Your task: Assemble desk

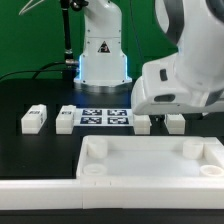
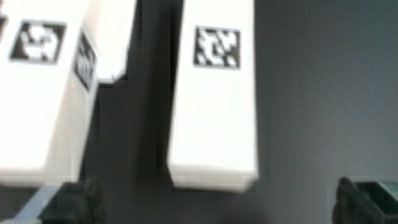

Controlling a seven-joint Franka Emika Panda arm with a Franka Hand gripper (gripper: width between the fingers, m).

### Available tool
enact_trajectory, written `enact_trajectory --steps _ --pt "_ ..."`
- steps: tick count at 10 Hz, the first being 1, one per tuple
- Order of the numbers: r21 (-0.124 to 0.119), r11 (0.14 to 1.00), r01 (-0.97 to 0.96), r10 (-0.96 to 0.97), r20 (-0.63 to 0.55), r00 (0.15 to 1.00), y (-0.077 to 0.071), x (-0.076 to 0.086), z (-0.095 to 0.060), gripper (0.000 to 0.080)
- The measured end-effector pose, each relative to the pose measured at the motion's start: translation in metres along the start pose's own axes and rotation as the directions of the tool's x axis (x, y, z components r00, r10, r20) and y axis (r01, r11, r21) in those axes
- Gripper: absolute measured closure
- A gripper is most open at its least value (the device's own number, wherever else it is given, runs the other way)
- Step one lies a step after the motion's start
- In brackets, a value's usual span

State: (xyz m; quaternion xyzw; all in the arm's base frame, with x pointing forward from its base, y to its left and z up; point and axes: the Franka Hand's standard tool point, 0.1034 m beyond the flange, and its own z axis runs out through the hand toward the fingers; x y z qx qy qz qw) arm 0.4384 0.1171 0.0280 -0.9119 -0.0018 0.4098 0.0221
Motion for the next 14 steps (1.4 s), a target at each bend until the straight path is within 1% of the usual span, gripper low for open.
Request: enact_trajectory --steps 1,2,4,5,7,8,10,12,13,14 --pt "-0.003 1.0 -0.001 0.001 0.063 0.998 0.0 -0.002 -0.003 0.015" --pt "-0.001 1.0 0.002 -0.002 0.075 0.997 -0.001 0.004 -0.002 0.015" --pt "-0.001 1.0 0.003 -0.003 0.065 0.998 -0.002 0.005 -0.001 0.015" --pt "-0.003 1.0 0.003 -0.003 0.076 0.997 -0.003 0.006 0.005 0.015" --pt "-0.015 1.0 0.001 0.001 0.119 0.993 -0.006 0.006 0.024 0.015" --pt "-0.022 1.0 0.004 -0.001 0.125 0.992 -0.009 0.005 0.028 0.015" --pt "-0.021 1.0 0.007 -0.004 0.123 0.992 -0.009 0.006 0.027 0.0159" --pt "-0.021 1.0 0.007 -0.004 0.123 0.992 -0.009 0.006 0.027 0.0483" --pt "-0.021 1.0 0.007 -0.004 0.123 0.992 -0.009 0.006 0.027 0.0483" --pt "-0.021 1.0 0.007 -0.004 0.123 0.992 -0.009 0.006 0.027 0.0511"
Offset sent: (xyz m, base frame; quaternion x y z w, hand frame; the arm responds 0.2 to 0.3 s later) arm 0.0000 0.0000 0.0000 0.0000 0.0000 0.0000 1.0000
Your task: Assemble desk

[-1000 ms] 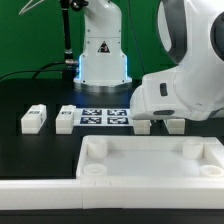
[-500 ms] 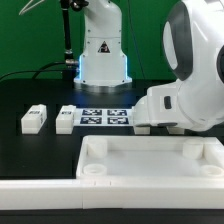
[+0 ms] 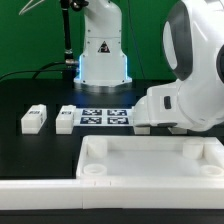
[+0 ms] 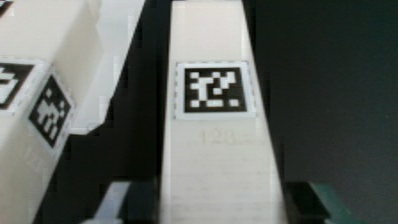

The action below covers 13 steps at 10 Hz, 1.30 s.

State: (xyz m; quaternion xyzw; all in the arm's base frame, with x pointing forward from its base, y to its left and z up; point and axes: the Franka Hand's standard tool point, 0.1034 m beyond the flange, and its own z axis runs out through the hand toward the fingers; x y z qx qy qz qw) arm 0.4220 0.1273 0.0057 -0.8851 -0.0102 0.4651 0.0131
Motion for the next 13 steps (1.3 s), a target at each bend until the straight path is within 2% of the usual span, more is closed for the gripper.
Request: enact_trajectory --steps 5,6,7,8,9,10,11,13 --pt "0.0 1.0 0.009 -0.009 0.006 1.0 0.001 -0.002 -0.002 0.0511" --pt "0.009 0.999 0.035 -0.035 0.009 0.999 0.006 -0.009 -0.026 0.0511" --pt "0.022 0.999 0.044 -0.043 -0.037 0.998 0.013 -0.012 -0.051 0.0511" --pt "0.028 0.999 0.046 -0.044 -0.075 0.996 0.018 -0.025 -0.071 0.0511" --pt "0.02 0.998 0.065 -0.062 -0.097 0.993 0.017 -0.039 -0.087 0.051" --pt "0.012 0.996 0.086 -0.084 -0.117 0.99 0.016 -0.045 -0.096 0.051" --pt "0.004 0.996 0.09 -0.087 -0.194 0.977 0.013 -0.039 -0.1 0.051" --pt "0.0 0.997 0.082 -0.077 -0.365 0.928 0.014 -0.037 -0.104 0.0509"
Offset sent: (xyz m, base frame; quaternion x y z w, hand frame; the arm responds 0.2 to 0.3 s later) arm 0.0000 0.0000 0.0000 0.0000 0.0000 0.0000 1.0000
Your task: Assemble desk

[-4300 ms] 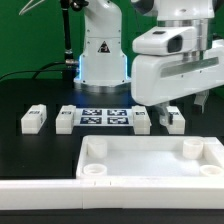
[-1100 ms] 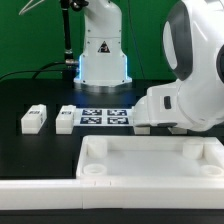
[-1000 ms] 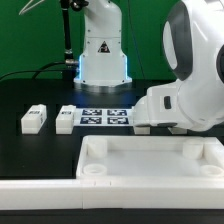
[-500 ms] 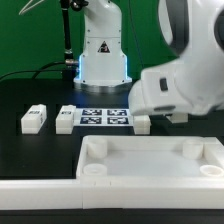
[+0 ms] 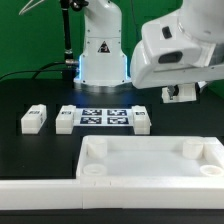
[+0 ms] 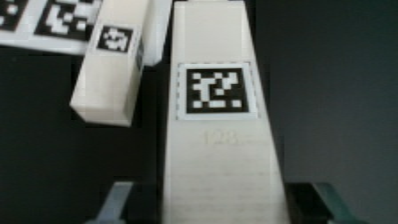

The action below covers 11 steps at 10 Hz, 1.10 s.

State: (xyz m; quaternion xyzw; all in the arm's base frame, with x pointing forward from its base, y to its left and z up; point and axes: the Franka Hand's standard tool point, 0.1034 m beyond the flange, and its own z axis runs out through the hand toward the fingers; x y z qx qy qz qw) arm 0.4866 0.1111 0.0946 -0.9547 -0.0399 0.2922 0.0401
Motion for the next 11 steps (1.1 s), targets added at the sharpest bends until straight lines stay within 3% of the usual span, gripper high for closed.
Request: enact_trajectory --steps 1,2,4,5,6,9,10,11 --pt "-0.003 1.0 -0.001 0.001 -0.042 0.999 0.0 -0.002 -0.004 0.0509" --pt "0.002 1.0 0.021 -0.021 -0.074 0.997 0.001 -0.002 -0.036 0.0509" --pt "0.019 0.999 0.034 -0.029 -0.207 0.978 0.011 0.018 -0.114 0.0509" --pt "0.015 0.999 0.034 -0.029 -0.263 0.964 0.01 0.02 -0.131 0.0509" --pt "0.006 0.999 0.04 -0.035 -0.365 0.93 0.007 0.027 -0.14 0.0509" --pt "-0.009 1.0 0.028 -0.028 -0.567 0.823 0.011 0.032 -0.141 0.0509" --pt "-0.023 0.999 0.048 -0.052 -0.615 0.787 0.013 0.038 -0.144 0.0509" --pt "-0.042 0.997 0.068 -0.078 -0.68 0.729 0.022 0.054 -0.156 0.0509"
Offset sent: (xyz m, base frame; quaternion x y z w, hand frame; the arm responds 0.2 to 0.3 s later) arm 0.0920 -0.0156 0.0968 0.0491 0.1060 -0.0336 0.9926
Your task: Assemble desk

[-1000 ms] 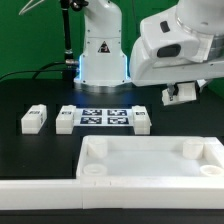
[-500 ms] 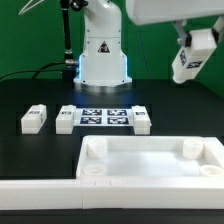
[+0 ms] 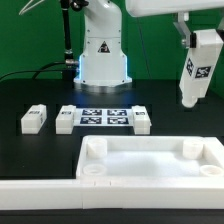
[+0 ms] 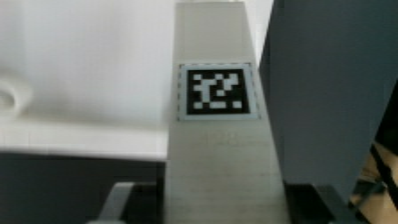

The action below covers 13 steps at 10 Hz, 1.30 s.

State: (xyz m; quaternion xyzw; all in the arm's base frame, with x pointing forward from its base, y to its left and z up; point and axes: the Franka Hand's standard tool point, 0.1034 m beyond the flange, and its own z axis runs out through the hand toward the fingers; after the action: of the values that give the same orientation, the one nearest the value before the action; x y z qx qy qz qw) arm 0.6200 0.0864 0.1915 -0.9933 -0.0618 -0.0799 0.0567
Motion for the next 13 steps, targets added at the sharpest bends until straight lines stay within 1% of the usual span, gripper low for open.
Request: enact_trajectory --steps 1,2,3,4,5,6,7,8,9,10,11,13 --pt "-0.005 1.0 0.003 -0.003 -0.056 0.998 0.001 0.018 0.0 0.0509" --pt "-0.009 1.0 0.011 -0.012 -0.115 0.993 -0.008 0.035 -0.002 0.0509" --pt "-0.013 1.0 0.016 -0.018 -0.212 0.977 -0.021 0.044 -0.007 0.0509" --pt "-0.023 0.999 0.027 -0.033 -0.291 0.956 -0.017 0.04 -0.004 0.0509" --pt "-0.029 0.999 0.023 -0.031 -0.322 0.946 -0.015 0.038 -0.001 0.0509" --pt "-0.038 0.999 0.023 -0.036 -0.4 0.916 -0.014 0.043 -0.004 0.0509" --pt "-0.037 0.999 0.022 -0.034 -0.374 0.927 -0.013 0.037 0.002 0.0509" --pt "-0.048 0.998 0.031 -0.046 -0.368 0.929 -0.006 0.035 0.008 0.0509" --pt "-0.052 0.998 0.026 -0.043 -0.356 0.934 0.0 0.033 0.02 0.0509" --pt "-0.051 0.998 0.024 -0.04 -0.354 0.934 0.002 0.032 0.028 0.0509" --pt "-0.048 0.998 0.029 -0.044 -0.348 0.936 -0.003 0.029 0.035 0.0509" --pt "-0.048 0.998 0.032 -0.047 -0.335 0.941 -0.003 0.025 0.045 0.0509"
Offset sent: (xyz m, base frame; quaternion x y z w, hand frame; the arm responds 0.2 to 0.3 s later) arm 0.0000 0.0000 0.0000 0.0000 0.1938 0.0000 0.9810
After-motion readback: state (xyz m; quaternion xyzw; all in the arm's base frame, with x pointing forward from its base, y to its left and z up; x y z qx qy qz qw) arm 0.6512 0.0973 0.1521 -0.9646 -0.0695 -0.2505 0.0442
